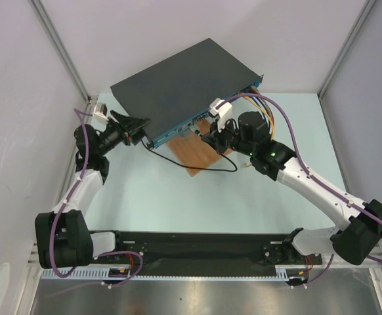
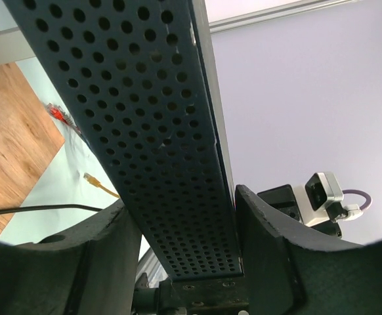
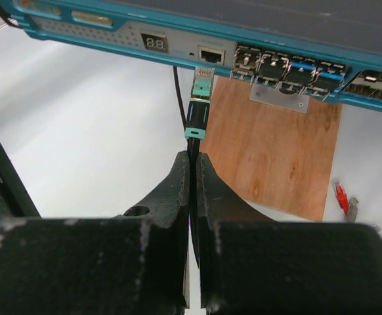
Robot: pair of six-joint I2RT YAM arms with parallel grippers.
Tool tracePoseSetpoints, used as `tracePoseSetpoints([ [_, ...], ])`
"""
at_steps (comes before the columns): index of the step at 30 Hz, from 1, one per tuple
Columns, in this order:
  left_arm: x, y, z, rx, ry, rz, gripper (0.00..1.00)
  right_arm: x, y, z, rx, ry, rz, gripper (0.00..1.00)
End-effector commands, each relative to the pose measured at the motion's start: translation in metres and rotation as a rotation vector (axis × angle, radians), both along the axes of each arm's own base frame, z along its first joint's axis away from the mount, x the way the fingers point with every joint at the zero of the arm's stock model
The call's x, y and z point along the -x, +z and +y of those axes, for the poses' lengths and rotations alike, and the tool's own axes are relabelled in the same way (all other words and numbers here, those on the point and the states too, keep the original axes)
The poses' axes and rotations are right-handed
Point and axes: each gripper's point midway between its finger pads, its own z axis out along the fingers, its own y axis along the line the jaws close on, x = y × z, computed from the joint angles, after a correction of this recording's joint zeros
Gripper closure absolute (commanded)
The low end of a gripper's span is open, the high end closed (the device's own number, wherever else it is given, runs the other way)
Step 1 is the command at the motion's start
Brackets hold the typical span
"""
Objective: Insert the plug into the switch port
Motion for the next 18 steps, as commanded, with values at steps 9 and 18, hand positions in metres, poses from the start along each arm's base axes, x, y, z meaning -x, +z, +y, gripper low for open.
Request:
tracePoseSetpoints([
  [9, -0.0019, 0.0198, -0.0042, -0.055, 0.007, -0.115, 0.96, -0.0136, 0.0278, 0.0072, -0.040, -0.040, -0.060, 1.00],
  [18, 0.0004, 0.0165, -0.0039, -0.059, 0.008, -0.115, 0.97, -0.0164, 0.0299, 0.0122, -0.039, -0.030, -0.064, 1.00],
])
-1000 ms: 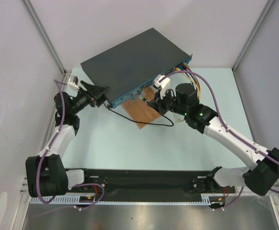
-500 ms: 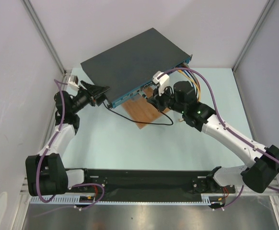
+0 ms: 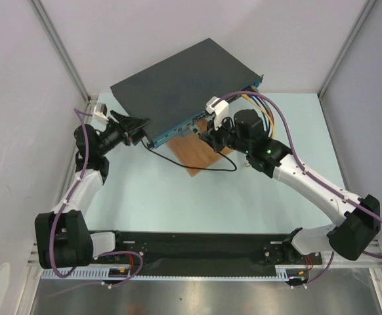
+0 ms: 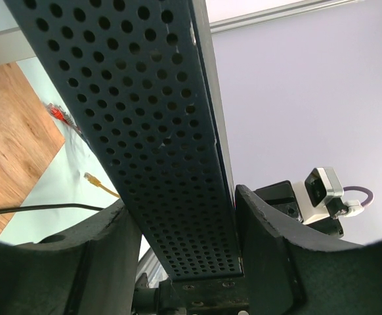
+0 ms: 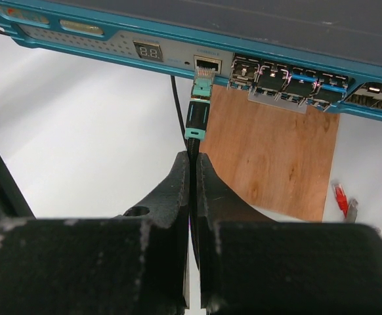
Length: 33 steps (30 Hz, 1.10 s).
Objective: Insert the plug into the switch port
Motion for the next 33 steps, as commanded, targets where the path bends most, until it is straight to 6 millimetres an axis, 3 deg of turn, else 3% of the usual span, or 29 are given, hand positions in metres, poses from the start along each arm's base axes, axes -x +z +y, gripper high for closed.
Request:
tracePoseSetpoints([
  [1, 0.001, 0.017, -0.004, -0.057, 0.006, -0.119, 0.98, -0.007, 0.031, 0.006, -0.050, -0.011, -0.068, 1.00],
  [15, 0.001, 0.013, -0.004, -0.055, 0.004, -0.111, 1.00, -0.014, 0.044, 0.003, -0.079, -0.023, -0.069, 1.00],
  [21, 0.002, 0.015, -0.006, -0.049, -0.001, -0.113, 1.00, -0.020, 0.037, 0.001, -0.060, -0.041, -0.056, 1.00],
  [33, 0.005, 0.013, -0.010, -0.047, -0.013, -0.111, 1.00, -0.024, 0.046, 0.017, -0.084, -0.037, -0.054, 1.00],
])
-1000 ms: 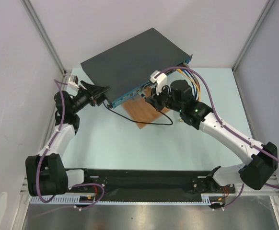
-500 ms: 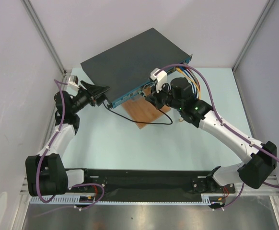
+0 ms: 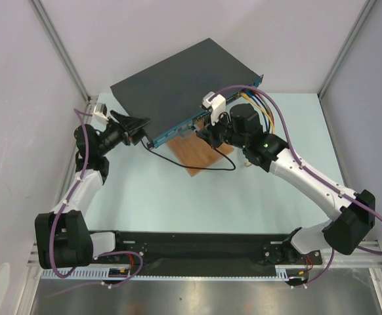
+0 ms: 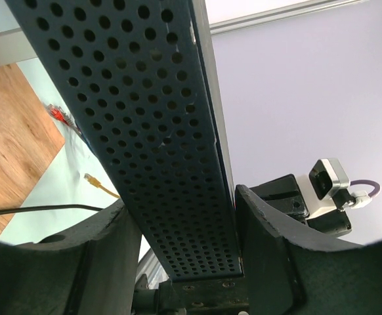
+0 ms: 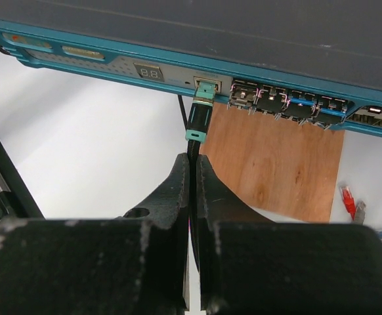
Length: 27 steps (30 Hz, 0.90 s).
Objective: Insert the plug into the switch port
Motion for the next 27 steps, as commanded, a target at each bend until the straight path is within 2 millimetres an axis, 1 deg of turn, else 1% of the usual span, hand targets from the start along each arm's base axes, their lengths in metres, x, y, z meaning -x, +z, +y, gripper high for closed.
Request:
tracePoseSetpoints([
  [1, 0.005, 0.012, -0.010, -0.049, -0.017, -0.110, 1.00, -0.017, 0.043, 0.009, -0.088, -0.037, -0.101, 1.00],
  [5, 0.006, 0.009, -0.011, -0.049, -0.020, -0.104, 1.00, -0.022, 0.044, 0.012, -0.090, -0.038, -0.105, 1.00],
  [6, 0.006, 0.010, -0.012, -0.049, -0.023, -0.105, 1.00, -0.024, 0.041, 0.014, -0.089, -0.037, -0.100, 1.00],
  [8, 0.007, 0.009, -0.013, -0.050, -0.027, -0.102, 1.00, -0.025, 0.045, 0.017, -0.099, -0.035, -0.106, 1.00],
  [9, 0.008, 0.009, -0.015, -0.051, -0.033, -0.102, 1.00, -0.027, 0.043, 0.019, -0.097, -0.035, -0.102, 1.00],
  [10, 0.009, 0.008, -0.016, -0.053, -0.038, -0.099, 1.00, -0.029, 0.047, 0.020, -0.104, -0.035, -0.109, 1.00],
  [13, 0.011, 0.005, -0.019, -0.053, -0.047, -0.093, 1.00, -0.033, 0.046, 0.022, -0.105, -0.040, -0.111, 1.00],
  [14, 0.012, 0.005, -0.019, -0.055, -0.049, -0.095, 1.00, -0.034, 0.051, 0.022, -0.113, -0.040, -0.118, 1.00],
  [21, 0.013, 0.000, -0.020, -0.059, -0.047, -0.087, 1.00, -0.040, 0.063, 0.025, -0.132, -0.042, -0.138, 1.00],
  [23, 0.013, 0.002, -0.020, -0.062, -0.049, -0.094, 1.00, -0.036, 0.061, 0.026, -0.126, -0.020, -0.132, 1.00],
  [25, 0.012, 0.000, -0.019, -0.082, -0.047, -0.090, 0.97, -0.031, 0.051, 0.027, -0.101, 0.009, -0.110, 1.00],
  [26, 0.010, 0.001, -0.017, -0.089, -0.040, -0.093, 0.96, -0.029, 0.047, 0.026, -0.086, 0.014, -0.102, 1.00],
  [27, 0.008, 0.000, -0.012, -0.092, -0.026, -0.082, 0.92, -0.029, 0.044, 0.023, -0.079, 0.014, -0.094, 1.00],
])
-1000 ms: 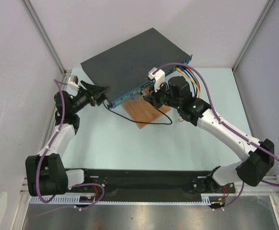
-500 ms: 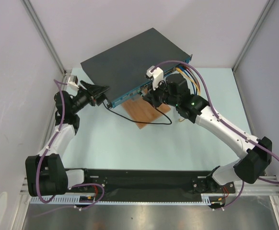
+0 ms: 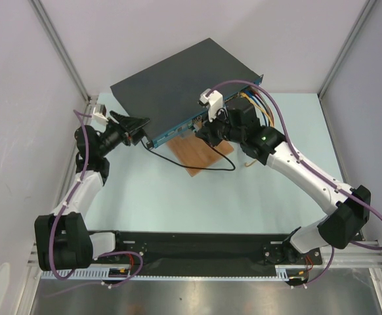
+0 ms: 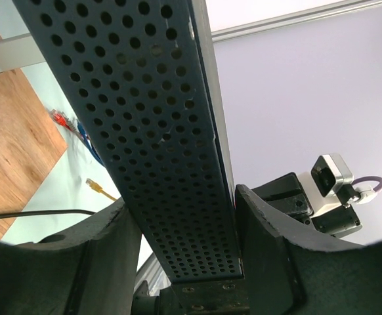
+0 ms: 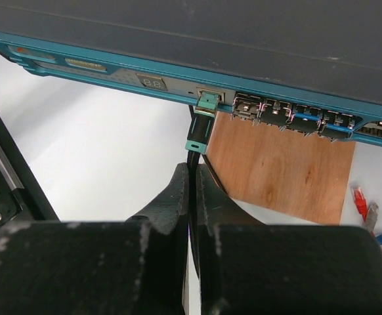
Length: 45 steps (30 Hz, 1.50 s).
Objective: Insert the plug into the switch port
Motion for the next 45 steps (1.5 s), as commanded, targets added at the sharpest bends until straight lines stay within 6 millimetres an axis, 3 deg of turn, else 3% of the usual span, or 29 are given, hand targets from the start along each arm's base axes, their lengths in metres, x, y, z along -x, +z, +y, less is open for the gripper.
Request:
tracePoseSetpoints([
  [1, 0.007, 0.001, -0.009, -0.097, -0.045, -0.084, 0.88, -0.027, 0.038, 0.015, -0.098, -0.001, -0.147, 0.96],
  [6, 0.001, 0.005, 0.008, -0.129, -0.009, -0.097, 0.64, -0.026, 0.029, -0.004, -0.071, -0.024, -0.131, 0.83],
  [12, 0.003, 0.016, 0.027, -0.163, 0.035, -0.122, 0.41, -0.011, 0.027, -0.020, -0.055, 0.001, -0.108, 0.61],
  [18, 0.014, 0.013, 0.039, -0.209, 0.077, -0.096, 0.15, 0.013, 0.027, -0.033, -0.066, 0.038, -0.096, 0.26],
  [22, 0.023, 0.011, 0.052, -0.227, 0.109, -0.084, 0.00, 0.024, 0.043, -0.046, -0.088, 0.046, -0.122, 0.12],
  [25, 0.029, 0.014, 0.068, -0.248, 0.154, -0.091, 0.00, 0.026, 0.059, -0.064, -0.123, 0.018, -0.140, 0.02],
  [28, 0.034, 0.012, 0.087, -0.299, 0.186, -0.078, 0.00, 0.023, 0.077, -0.091, -0.161, -0.047, -0.155, 0.00],
  [29, 0.034, 0.021, 0.090, -0.332, 0.179, -0.093, 0.00, 0.023, 0.079, -0.098, -0.167, -0.062, -0.155, 0.00],
  [30, 0.040, 0.007, 0.092, -0.342, 0.165, 0.016, 0.00, 0.021, 0.085, -0.114, -0.182, -0.106, -0.158, 0.00],
  [31, 0.040, 0.001, 0.100, -0.473, 0.157, -0.015, 0.00, 0.020, 0.086, -0.122, -0.189, -0.131, -0.157, 0.00],
  [32, 0.035, 0.018, 0.109, -0.560, 0.187, -0.029, 0.00, 0.020, 0.085, -0.130, -0.195, -0.154, -0.150, 0.00],
  [34, 0.044, 0.013, 0.115, -0.694, 0.175, -0.039, 0.00, 0.016, 0.088, -0.157, -0.223, -0.238, -0.143, 0.00],
  [35, 0.048, 0.024, 0.115, -0.748, 0.168, -0.081, 0.00, 0.016, 0.088, -0.167, -0.237, -0.270, -0.135, 0.00],
  [36, 0.055, 0.018, 0.114, -0.778, 0.145, -0.055, 0.00, 0.012, 0.081, -0.183, -0.244, -0.317, -0.112, 0.00],
  [38, 0.061, 0.017, 0.113, -0.866, 0.098, -0.097, 0.00, 0.015, 0.076, -0.197, -0.284, -0.366, -0.071, 0.00],
  [40, 0.073, 0.007, 0.112, -0.928, 0.056, -0.079, 0.00, 0.015, 0.057, -0.211, -0.296, -0.412, -0.020, 0.00],
  [45, 0.088, 0.004, 0.117, -1.106, 0.065, -0.112, 0.00, 0.029, 0.033, -0.221, -0.320, -0.442, 0.038, 0.00],
])
